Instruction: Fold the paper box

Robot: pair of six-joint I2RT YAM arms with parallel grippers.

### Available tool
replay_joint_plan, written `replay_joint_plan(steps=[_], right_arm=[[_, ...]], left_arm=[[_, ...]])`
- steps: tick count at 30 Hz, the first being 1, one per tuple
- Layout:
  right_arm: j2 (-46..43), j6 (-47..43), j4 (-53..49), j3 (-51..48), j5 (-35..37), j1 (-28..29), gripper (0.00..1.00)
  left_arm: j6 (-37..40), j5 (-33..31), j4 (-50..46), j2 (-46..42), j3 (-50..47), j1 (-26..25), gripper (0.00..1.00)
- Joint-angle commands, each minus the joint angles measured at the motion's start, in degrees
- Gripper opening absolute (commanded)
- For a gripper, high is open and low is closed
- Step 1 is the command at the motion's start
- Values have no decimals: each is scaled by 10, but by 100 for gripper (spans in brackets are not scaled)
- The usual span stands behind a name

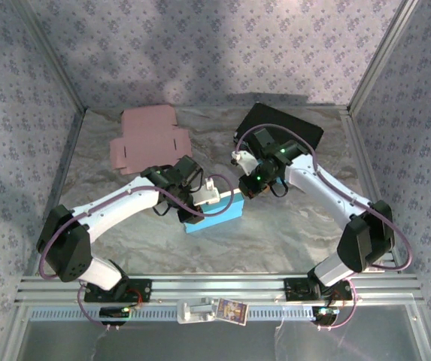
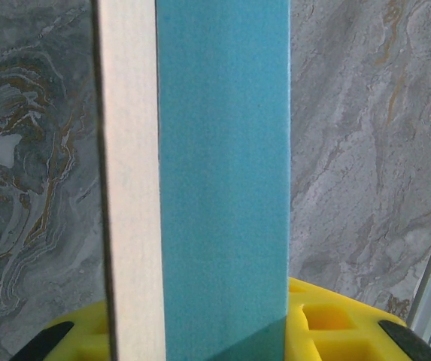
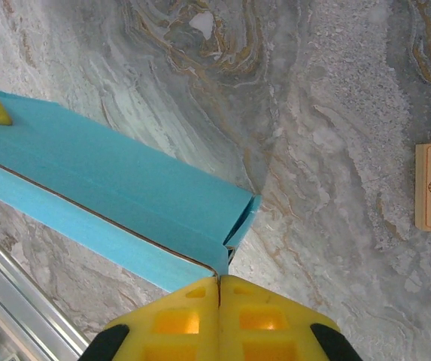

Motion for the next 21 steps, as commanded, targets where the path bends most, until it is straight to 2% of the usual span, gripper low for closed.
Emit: replay_joint_plan(steps=[1,12,21], right_arm=[[-16,37,0,-20,37,9,0],[-64,175,96,-101,32,17,0],[-85,240,128,-136,33,20,0]], left_arm=[[-6,5,-3,-3,10,0,25],[-24,6,8,-4,9,16,26],[-25,4,9,-5,8,17,26]])
